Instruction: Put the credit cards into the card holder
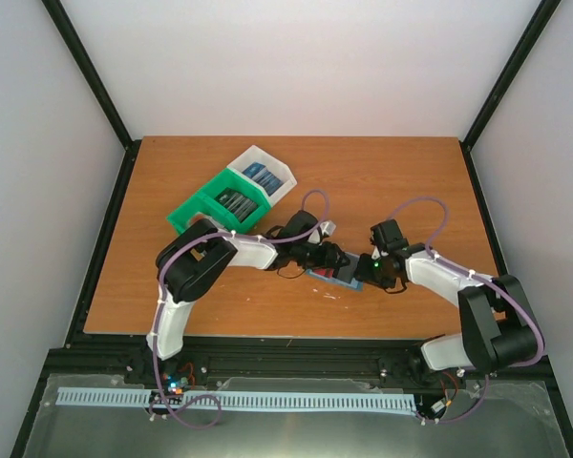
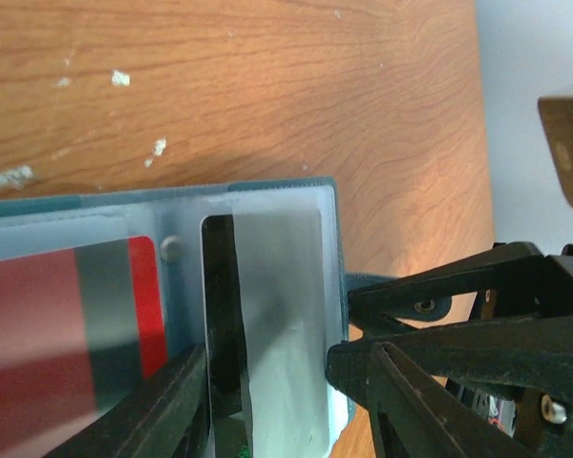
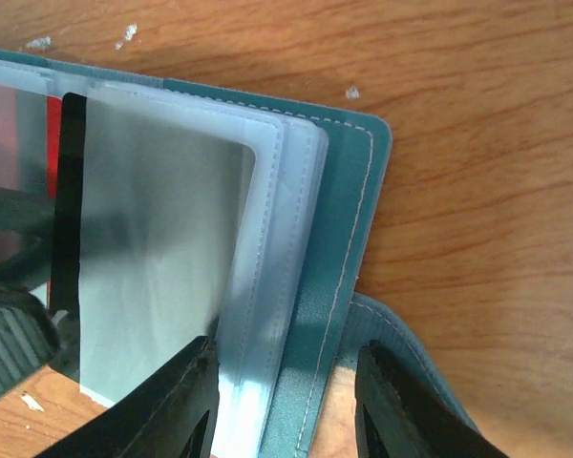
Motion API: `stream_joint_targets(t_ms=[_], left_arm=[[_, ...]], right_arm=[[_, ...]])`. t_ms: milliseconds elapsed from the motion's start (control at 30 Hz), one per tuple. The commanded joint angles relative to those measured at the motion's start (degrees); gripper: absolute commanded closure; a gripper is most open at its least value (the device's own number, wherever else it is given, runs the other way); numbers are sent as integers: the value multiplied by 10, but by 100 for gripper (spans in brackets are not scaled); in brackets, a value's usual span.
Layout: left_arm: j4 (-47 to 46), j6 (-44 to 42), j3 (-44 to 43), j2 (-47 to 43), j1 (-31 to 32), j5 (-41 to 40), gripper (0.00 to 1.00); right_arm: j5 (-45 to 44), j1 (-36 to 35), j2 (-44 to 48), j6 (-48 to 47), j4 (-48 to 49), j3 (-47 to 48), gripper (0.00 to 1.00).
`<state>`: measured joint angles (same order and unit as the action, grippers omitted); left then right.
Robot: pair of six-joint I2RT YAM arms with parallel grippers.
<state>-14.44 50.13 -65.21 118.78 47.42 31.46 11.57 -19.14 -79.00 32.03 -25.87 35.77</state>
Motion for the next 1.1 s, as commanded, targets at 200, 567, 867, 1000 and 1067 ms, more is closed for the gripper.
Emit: stream_joint_targets(t_ms=[200, 567, 867, 1000, 1067], left_arm=[[-23, 12, -12, 21, 7, 60, 53], [75, -11, -27, -15, 7, -6, 50], [119, -23, -38, -18, 18, -20, 54], [117, -27, -41, -16, 26, -19, 60], [119, -32, -44, -16, 30, -17, 61]], right_arm=[[-2, 2, -13, -8, 9, 9, 60], [-54, 2, 64, 7, -40, 22, 59], [-28, 2, 50, 9, -31, 15, 59], [-21, 2, 45, 7, -29, 13, 60], [-18, 2, 43, 6, -27, 11, 60]])
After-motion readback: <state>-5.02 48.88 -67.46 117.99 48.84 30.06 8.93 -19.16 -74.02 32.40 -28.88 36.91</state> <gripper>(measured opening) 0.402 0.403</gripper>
